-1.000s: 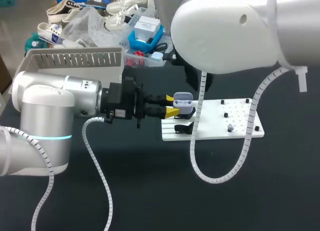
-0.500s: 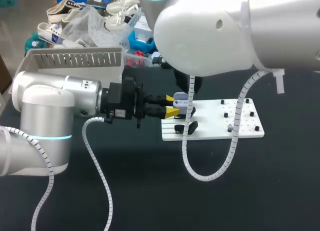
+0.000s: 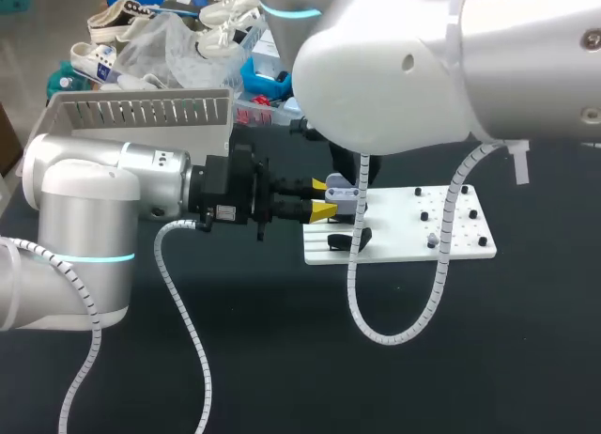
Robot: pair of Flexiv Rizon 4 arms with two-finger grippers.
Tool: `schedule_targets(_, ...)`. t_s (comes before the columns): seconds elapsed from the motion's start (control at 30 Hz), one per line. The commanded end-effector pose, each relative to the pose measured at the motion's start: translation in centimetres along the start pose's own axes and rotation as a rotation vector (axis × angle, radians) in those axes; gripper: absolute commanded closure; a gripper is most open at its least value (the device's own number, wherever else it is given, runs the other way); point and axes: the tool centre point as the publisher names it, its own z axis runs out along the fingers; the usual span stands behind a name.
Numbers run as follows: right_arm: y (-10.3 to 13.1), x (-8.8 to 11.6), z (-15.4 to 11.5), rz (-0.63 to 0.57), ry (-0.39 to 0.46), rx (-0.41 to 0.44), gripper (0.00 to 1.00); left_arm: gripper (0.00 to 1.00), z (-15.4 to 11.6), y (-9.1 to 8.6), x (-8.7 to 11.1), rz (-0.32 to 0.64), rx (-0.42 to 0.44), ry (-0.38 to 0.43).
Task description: Pick up each earbud case from the left stands, insert the matching earbuds, close the lid, and place the case in the box.
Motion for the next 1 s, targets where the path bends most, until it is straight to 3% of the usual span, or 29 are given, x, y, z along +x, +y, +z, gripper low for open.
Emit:
schedule_targets(0.03,0.5,-0.4,0.2,-0.005,0.004,0.012,1.00,1.00,0.1,0.0,0.0,0.001,-0.003,0.001)
schedule_targets(1.0,1.2,-1.0,1.6,-0.041,0.022,0.028,1.00,1.00,0.1,0.0,0.0,0.001,-0.003,0.001)
